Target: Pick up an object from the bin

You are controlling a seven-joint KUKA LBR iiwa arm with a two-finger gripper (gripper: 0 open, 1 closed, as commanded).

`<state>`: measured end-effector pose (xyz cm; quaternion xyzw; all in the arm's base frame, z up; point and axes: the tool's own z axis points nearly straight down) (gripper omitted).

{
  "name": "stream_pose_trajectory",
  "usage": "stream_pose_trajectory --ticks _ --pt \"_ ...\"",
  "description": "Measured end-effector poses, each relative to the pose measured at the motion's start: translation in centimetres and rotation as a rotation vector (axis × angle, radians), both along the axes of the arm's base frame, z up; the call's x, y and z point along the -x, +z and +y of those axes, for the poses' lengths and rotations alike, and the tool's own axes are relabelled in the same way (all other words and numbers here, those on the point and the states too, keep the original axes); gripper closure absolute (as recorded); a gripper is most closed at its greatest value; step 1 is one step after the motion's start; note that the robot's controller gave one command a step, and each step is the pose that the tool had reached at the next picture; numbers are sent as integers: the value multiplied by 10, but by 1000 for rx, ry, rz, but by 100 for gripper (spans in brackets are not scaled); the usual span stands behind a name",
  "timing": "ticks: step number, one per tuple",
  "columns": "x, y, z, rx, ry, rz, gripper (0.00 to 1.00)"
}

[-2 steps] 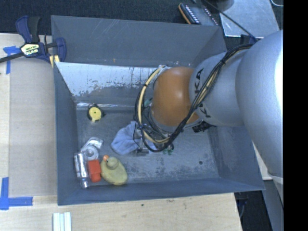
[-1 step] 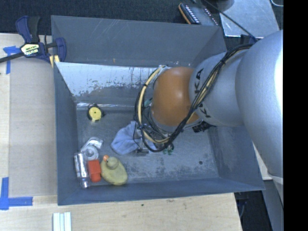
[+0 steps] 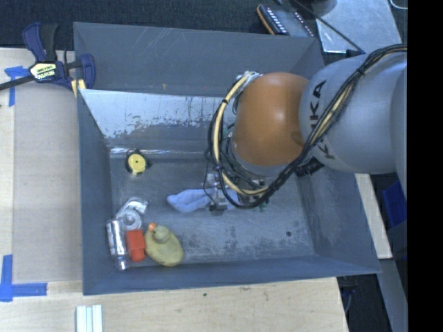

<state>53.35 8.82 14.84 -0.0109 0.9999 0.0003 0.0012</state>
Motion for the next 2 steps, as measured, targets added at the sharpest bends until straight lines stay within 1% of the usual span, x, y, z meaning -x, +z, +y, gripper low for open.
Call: stream_pose_trajectory --ticks 1,2 --pt "-13 -12 10 -2 -4 -9 100" --pt "4 50 12 0 5 1 100"
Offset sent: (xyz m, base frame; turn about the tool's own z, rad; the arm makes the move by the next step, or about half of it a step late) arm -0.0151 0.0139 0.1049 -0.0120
